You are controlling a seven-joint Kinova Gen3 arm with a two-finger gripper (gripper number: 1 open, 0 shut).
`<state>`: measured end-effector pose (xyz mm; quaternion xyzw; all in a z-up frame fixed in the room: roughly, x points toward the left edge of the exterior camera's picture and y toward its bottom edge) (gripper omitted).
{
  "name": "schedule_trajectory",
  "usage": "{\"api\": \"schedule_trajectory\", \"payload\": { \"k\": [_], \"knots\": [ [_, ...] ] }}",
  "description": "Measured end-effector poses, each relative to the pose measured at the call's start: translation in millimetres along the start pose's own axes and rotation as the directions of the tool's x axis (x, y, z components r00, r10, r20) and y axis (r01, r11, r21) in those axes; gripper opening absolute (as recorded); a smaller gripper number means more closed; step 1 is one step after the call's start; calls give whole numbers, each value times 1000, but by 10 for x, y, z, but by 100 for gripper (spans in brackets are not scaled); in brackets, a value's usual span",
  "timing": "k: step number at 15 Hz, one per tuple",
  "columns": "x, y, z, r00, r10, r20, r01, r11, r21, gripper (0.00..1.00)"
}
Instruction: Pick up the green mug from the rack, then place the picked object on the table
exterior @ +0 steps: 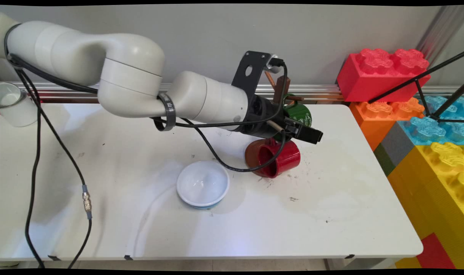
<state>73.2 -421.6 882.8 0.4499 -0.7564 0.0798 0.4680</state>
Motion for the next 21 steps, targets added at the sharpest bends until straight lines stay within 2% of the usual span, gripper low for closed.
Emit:
{"api": "schedule_trajectory", "payload": {
  "k": [1, 2, 14, 21],
  "knots": [
    [1, -2, -2, 1000, -1, -1, 1, 1000, 1, 100],
    [4, -5, -6, 1000, -1, -3, 1, 1000, 1, 0],
    [1, -74, -114, 1000, -10, -3, 10, 999, 33, 0],
    [-15, -62, -189, 1000, -21, -1, 21, 999, 29, 0]
  ]
}}
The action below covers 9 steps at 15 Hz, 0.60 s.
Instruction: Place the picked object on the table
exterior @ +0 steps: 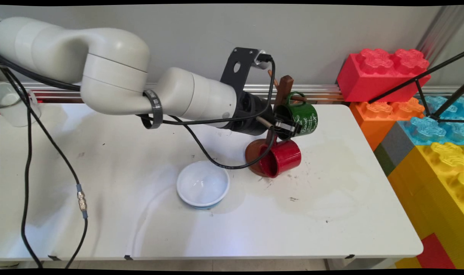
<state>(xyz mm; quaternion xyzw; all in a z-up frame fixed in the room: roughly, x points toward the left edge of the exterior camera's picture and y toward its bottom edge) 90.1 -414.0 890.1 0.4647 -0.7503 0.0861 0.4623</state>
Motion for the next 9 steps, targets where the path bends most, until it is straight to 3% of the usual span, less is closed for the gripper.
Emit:
{"api": "schedule_trajectory", "payload": {
  "k": [9],
  "knots": [
    [55, 160, -71, 999, -33, -33, 31, 997, -64, 0]
  ]
}}
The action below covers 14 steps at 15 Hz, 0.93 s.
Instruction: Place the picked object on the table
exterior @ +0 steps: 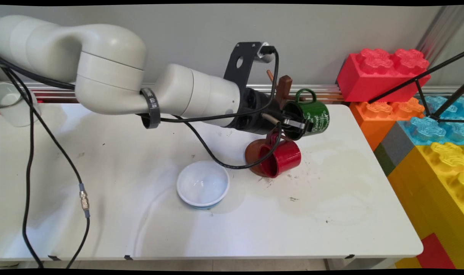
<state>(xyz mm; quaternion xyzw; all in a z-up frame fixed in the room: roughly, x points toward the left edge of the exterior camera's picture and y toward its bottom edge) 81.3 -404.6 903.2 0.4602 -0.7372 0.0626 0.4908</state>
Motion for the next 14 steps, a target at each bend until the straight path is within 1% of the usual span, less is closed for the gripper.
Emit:
{"api": "schedule_trajectory", "payload": {
  "k": [4, 6, 9, 12, 14],
  "knots": [
    [27, 140, -47, 1000, -23, -14, 22, 999, -50, 0],
    [25, 222, -82, 999, -35, -11, 34, 996, -77, 0],
    [7, 310, -145, 999, -47, 2, 47, 993, -107, 0],
    [-13, 358, -204, 999, -45, 19, 47, 991, -123, 0],
    [-31, 376, -267, 999, -30, 40, 34, 991, -127, 0]
  ]
}}
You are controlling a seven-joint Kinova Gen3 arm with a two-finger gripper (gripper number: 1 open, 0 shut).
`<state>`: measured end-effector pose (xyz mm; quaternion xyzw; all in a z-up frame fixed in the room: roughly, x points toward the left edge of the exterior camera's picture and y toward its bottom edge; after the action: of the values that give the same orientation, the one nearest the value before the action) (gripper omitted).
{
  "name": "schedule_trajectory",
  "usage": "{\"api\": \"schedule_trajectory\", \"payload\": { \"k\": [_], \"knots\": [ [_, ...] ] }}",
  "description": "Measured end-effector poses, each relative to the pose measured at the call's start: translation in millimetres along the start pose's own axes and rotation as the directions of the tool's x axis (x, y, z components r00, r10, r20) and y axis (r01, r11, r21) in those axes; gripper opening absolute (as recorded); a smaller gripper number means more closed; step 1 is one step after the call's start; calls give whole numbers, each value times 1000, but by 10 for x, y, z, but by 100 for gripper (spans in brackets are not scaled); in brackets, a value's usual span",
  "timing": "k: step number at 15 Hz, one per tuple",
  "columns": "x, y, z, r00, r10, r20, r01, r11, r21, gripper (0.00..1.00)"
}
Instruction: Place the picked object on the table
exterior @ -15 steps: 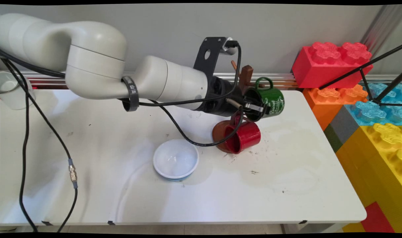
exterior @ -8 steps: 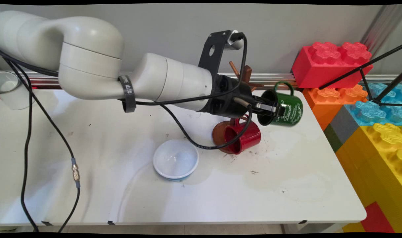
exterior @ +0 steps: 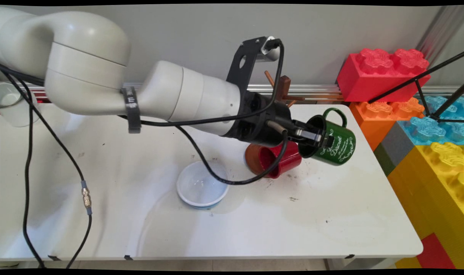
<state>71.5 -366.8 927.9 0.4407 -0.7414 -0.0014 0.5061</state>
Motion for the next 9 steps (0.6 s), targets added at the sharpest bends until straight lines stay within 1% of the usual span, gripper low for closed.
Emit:
{"api": "schedule_trajectory", "payload": {
  "k": [4, 6, 7, 8, 9],
  "knots": [
    [-23, 6, -98, 998, 33, 44, -33, 999, 12, 0],
    [-49, 0, -177, 993, 69, 92, -72, 997, 26, 0],
    [-63, -26, -217, 989, 93, 116, -100, 994, 52, 0],
    [-85, -78, -263, 981, 116, 154, -132, 987, 95, 0],
    [-105, -125, -319, 972, 136, 194, -162, 978, 128, 0]
  ]
}}
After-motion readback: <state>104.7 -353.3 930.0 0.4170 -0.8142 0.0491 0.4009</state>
